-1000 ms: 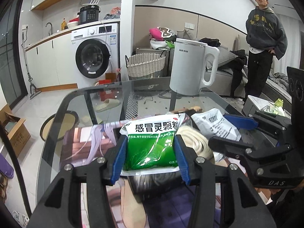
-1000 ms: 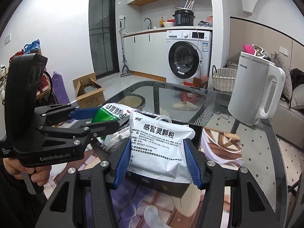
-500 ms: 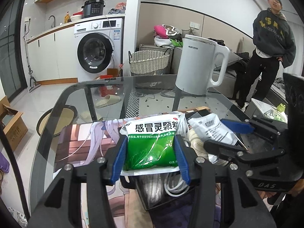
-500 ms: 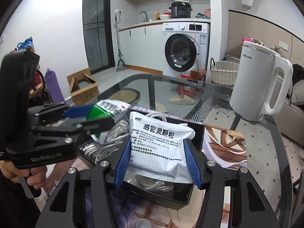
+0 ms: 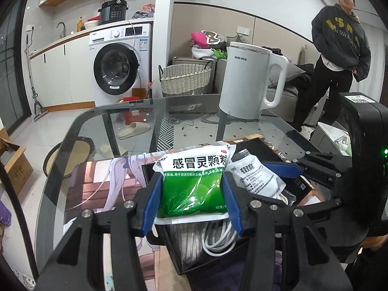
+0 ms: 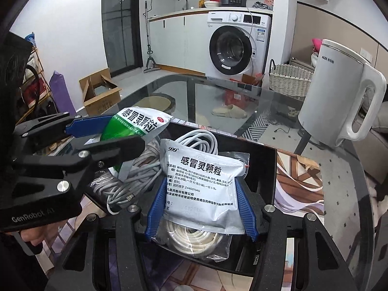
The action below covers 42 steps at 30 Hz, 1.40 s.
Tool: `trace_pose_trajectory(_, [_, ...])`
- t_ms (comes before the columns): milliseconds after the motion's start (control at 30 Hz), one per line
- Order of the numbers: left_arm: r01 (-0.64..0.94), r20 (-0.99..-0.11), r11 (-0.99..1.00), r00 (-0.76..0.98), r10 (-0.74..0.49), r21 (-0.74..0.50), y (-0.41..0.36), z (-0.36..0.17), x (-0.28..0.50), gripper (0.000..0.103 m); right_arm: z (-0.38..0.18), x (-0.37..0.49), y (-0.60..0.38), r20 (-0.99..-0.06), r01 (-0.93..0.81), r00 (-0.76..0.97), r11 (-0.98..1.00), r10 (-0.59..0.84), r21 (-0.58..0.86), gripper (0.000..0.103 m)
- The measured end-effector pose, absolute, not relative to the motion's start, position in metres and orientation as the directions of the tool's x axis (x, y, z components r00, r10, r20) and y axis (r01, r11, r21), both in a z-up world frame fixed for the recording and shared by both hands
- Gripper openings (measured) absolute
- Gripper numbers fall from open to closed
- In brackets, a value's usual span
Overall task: Organize soft objects
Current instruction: 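Carry both medicine packets up and over the black box, then drop both packets into the box and open both grippers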
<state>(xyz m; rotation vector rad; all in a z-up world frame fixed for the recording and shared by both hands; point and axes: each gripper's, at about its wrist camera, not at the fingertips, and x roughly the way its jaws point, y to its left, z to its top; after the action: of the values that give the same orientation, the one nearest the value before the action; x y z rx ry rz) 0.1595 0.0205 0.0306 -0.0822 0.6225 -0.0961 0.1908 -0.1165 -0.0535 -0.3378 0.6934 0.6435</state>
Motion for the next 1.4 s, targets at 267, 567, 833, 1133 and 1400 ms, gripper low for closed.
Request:
trace_pose_trajectory(267, [0.071, -0.579, 0.991, 0.806, -0.121, -0.109, 0.019, 0.032, 0.16, 0.049, -0.039, 0.174, -0.134, -0.6, -0.647, 0.645, 0.756, 0.473, -0.098, 0.086])
trace_pose_trajectory(567, [0.08, -0.602, 0.993, 0.79, -0.118, -0.089, 0.004, 0.028, 0.164, 0.05, -0.037, 0.173, -0.166, -0.589, -0.603, 0.662, 0.796, 0.464, -0.051, 0.09])
trace_pose_trajectory(833, [0.092, -0.647, 0.994, 0.755, -0.105, -0.054, -0.007, 0.019, 0.169, 0.061, -0.033, 0.165, -0.176, -0.574, -0.593, 0.672, 0.804, 0.468, -0.039, 0.091])
trace_pose_trajectory(1133, [0.093, -0.639, 0.994, 0.761, -0.113, -0.065, -0.005, 0.021, 0.158, 0.079, -0.033, 0.157, -0.182, -0.56, -0.589, 0.678, 0.807, 0.477, -0.026, 0.091])
trace_pose_trajectory(1400, [0.049, -0.586, 0.997, 0.807, -0.072, -0.055, 0.001, 0.034, 0.137, 0.103, -0.026, 0.149, -0.187, -0.519, -0.594, 0.694, 0.805, 0.499, -0.021, 0.097])
